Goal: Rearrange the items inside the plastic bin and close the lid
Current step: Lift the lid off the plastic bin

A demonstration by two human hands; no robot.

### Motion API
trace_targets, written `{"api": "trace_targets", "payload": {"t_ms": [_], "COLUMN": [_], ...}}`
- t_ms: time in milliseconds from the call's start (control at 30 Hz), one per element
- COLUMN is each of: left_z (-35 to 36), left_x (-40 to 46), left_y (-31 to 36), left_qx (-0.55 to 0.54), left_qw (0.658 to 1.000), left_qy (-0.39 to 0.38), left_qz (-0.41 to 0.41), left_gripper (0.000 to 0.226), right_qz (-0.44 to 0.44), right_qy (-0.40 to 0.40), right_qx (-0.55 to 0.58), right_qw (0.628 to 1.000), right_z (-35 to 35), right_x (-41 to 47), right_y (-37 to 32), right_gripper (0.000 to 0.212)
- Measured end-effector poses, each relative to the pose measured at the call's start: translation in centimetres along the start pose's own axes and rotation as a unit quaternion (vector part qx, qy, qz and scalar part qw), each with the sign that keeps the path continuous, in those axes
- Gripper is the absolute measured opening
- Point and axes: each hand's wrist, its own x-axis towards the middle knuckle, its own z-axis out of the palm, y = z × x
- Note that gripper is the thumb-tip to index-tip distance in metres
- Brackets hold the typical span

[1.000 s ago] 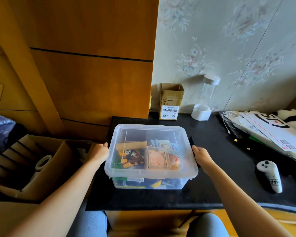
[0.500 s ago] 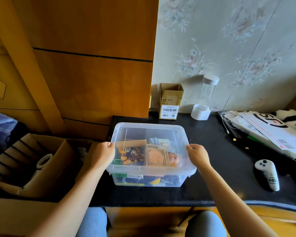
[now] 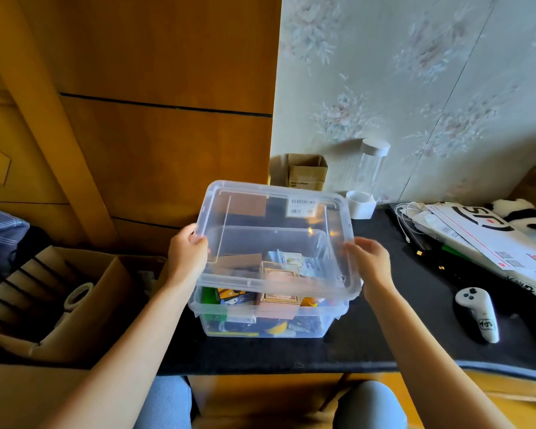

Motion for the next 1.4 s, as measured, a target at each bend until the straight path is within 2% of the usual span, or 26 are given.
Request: {"api": "trace_targets", "payload": {"t_ms": [33,100,167,233,300,367,433,467,500,533,600,633,667,767,833,933,1033,1100,1167,1233,1300,1400], "left_z": [0.0,0.2,0.7,1.5,2.6,3.4,3.9,4.1,4.1,4.1,4.0,4.1,4.4,5.6,6.3,7.7,9.4,10.8,12.4,14.1,16.0,18.9], "left_x": [0.1,0.3,0.2,0.0,-0.3,-0.9,-1.7,-2.2,-2.6,-2.8,-3.2,-3.6,-4.0,-5.4,-6.3,-7.4,-8.6,-9.7,-11.1,-12.5,-13.8,-15.4], "left_y": [0.6,1.7,2.9,3.9,4.8,5.8,7.0,7.6,8.2,8.6,9.1,9.1,9.1,8.6,8.4,8.4,8.8,9.1,9.2,9.4,9.4,9.3], "left_qx": [-0.014,-0.040,-0.044,-0.026,0.011,0.013,-0.056,-0.127,-0.215,-0.294,-0.377,-0.391,-0.397,-0.383,-0.356,-0.263,-0.204,-0.174,-0.154,-0.158,-0.159,-0.138], "left_qw": [1.000,0.999,0.999,0.997,0.994,0.993,0.987,0.973,0.944,0.901,0.833,0.818,0.812,0.827,0.850,0.895,0.903,0.900,0.891,0.877,0.867,0.856], "left_qy": [-0.001,-0.008,-0.028,-0.072,-0.112,-0.121,-0.151,-0.190,-0.246,-0.305,-0.378,-0.393,-0.399,-0.392,-0.377,-0.360,-0.378,-0.399,-0.426,-0.453,-0.472,-0.498], "left_qz": [0.003,-0.004,0.009,0.022,0.008,0.012,0.012,-0.012,-0.052,-0.094,-0.142,-0.152,-0.154,-0.125,-0.098,-0.023,0.020,0.029,0.031,0.024,0.022,0.005], "left_gripper": [0.038,0.041,0.043,0.046,0.053,0.053,0.046,0.047,0.053,0.061,0.071,0.069,0.062,0.029,0.024,0.023,0.018,0.016,0.016,0.019,0.021,0.025], "right_qz": [0.000,0.023,0.057,0.031,-0.070,-0.188,-0.294,-0.337,-0.380,-0.433,-0.538,-0.567,-0.574,-0.523,-0.451,-0.248,-0.031,0.109,0.189,0.222,0.235,0.269], "right_qy": [-0.014,-0.096,-0.176,-0.179,-0.135,-0.102,-0.074,-0.053,-0.020,0.025,0.074,0.075,0.071,0.040,0.000,-0.010,0.045,0.023,-0.007,-0.013,0.016,0.048], "right_qx": [0.025,0.085,0.148,0.192,0.200,0.184,0.145,0.106,0.041,-0.051,-0.209,-0.243,-0.253,-0.272,-0.300,-0.232,-0.088,0.041,0.098,0.071,0.051,0.095], "right_qw": [1.000,0.992,0.972,0.964,0.968,0.959,0.942,0.934,0.924,0.900,0.813,0.784,0.776,0.807,0.840,0.941,0.995,0.993,0.977,0.972,0.971,0.957], "right_z": [-0.5,-1.6,-2.6,-3.7,-4.6,-4.8,-4.7,-4.6,-4.5,-4.5,-4.5,-4.5,-4.5,-5.1,-5.6,-7.3,-9.9,-11.3,-12.4,-13.5,-14.6,-16.5], "right_x": [0.0,0.1,-0.1,-0.3,-0.8,-1.5,-2.1,-2.1,-2.1,-1.9,-1.9,-1.9,-2.1,-2.2,-2.2,-2.1,-1.9,-1.7,-1.6,-1.6,-1.7,-1.9], "right_y": [-0.7,-2.0,-3.1,-3.6,-3.9,-4.1,-4.3,-4.4,-4.4,-4.4,-4.1,-3.6,-3.1,-1.1,0.8,3.9,6.5,7.8,9.2,10.9,12.4,14.2], "right_gripper": [0.009,0.008,0.019,0.030,0.027,0.022,0.015,0.009,0.005,0.013,0.039,0.045,0.048,0.058,0.067,0.073,0.050,0.032,0.019,0.013,0.012,0.014]}}
